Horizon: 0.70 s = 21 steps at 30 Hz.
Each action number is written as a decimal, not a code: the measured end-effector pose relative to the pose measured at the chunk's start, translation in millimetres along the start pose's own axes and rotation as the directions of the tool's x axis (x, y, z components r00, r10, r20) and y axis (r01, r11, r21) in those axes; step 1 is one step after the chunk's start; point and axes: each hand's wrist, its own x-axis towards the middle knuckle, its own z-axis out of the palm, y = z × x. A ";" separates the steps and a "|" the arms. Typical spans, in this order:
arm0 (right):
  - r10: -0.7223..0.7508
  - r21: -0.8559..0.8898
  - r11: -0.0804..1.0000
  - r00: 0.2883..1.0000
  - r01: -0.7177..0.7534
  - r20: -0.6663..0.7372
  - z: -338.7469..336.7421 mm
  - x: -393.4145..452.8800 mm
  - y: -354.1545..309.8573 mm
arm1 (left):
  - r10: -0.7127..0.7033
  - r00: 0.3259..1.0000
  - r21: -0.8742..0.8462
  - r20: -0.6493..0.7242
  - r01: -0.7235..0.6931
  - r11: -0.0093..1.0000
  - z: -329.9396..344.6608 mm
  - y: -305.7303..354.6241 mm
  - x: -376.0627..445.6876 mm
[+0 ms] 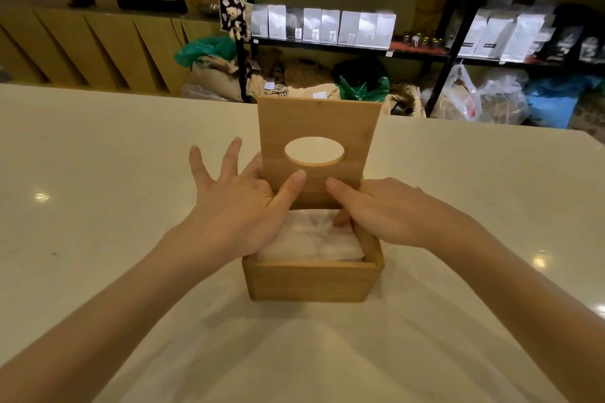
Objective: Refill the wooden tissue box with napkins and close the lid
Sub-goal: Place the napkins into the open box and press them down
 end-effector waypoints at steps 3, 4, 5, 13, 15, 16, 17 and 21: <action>-0.035 -0.001 0.999 0.998 0.035 -0.045 0.4 -13.6 5.7 | 0.012 0.999 -0.051 -0.031 -0.013 0.999 -2.5 -1.0 -12.8; -0.050 -0.014 0.999 0.997 0.049 -0.055 3.1 -21.2 6.4 | 0.021 0.999 -0.067 -0.039 -0.024 0.997 -2.6 -0.7 -19.5; -0.066 -0.018 0.998 0.996 0.065 -0.065 7.3 -29.7 5.7 | 0.032 0.999 -0.080 -0.044 -0.036 0.996 -1.7 -0.4 -26.8; -0.199 -0.121 0.978 0.945 0.172 -0.261 33.2 -47.2 -0.8 | 0.061 0.991 -0.085 -0.119 -0.071 0.994 10.5 2.3 -52.6; -0.178 -0.122 0.981 0.950 0.151 -0.256 34.5 -45.3 1.2 | 0.060 0.991 -0.080 -0.118 -0.069 0.994 11.0 1.8 -52.0; -0.171 -0.135 0.981 0.952 0.140 -0.254 34.9 -44.8 1.4 | 0.059 0.992 -0.073 -0.114 -0.067 0.995 11.2 1.6 -51.5; -0.169 -0.154 0.979 0.952 0.133 -0.255 35.8 -44.2 1.4 | 0.057 0.992 -0.064 -0.108 -0.064 0.996 11.6 1.2 -51.2; -0.163 -0.219 0.970 0.945 0.102 -0.284 39.3 -43.2 1.3 | 0.051 0.993 -0.039 -0.102 -0.055 0.998 14.1 1.3 -49.8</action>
